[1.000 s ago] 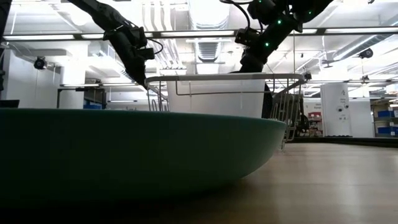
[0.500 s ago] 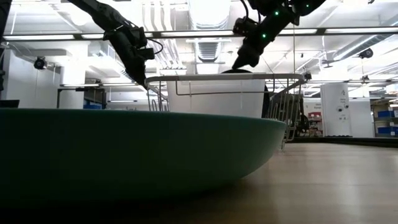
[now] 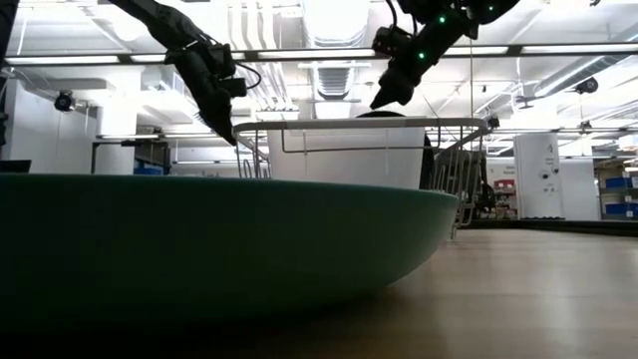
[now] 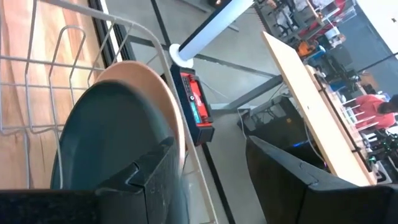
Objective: Sort dishes
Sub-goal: Put the dark green plate in the dishwasher rack
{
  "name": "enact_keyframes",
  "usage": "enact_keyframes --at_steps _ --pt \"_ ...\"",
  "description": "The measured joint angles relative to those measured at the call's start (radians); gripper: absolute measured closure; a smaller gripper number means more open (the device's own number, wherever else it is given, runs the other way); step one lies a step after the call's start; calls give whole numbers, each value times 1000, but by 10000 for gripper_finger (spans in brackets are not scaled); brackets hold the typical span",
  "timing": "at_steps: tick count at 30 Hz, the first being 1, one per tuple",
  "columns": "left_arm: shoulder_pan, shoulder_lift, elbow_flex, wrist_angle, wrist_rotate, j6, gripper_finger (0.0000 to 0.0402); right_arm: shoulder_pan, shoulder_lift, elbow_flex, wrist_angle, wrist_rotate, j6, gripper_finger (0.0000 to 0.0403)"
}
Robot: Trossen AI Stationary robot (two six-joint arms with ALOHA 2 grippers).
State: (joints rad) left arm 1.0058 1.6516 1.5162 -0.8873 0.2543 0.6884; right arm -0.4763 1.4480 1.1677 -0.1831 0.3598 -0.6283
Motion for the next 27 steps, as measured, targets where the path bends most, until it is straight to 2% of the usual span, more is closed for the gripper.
enact_keyframes --at_steps 11,16,19,22,25,27 --pt "0 0 0 -1 0 0 169 0 -7 19 -58 10 22 217" --pt "0 0 0 -1 0 0 169 11 -66 27 -107 118 7 217" --pt "0 0 0 -2 0 -1 169 16 -123 54 -217 116 82 225" --pt "0 0 0 -3 0 -2 169 11 -171 79 -371 -10 221 261" --pt "0 0 0 -3 0 -3 169 5 -188 81 -461 -145 322 330" --pt "0 0 0 -3 0 -9 169 5 -188 76 -501 -198 351 379"
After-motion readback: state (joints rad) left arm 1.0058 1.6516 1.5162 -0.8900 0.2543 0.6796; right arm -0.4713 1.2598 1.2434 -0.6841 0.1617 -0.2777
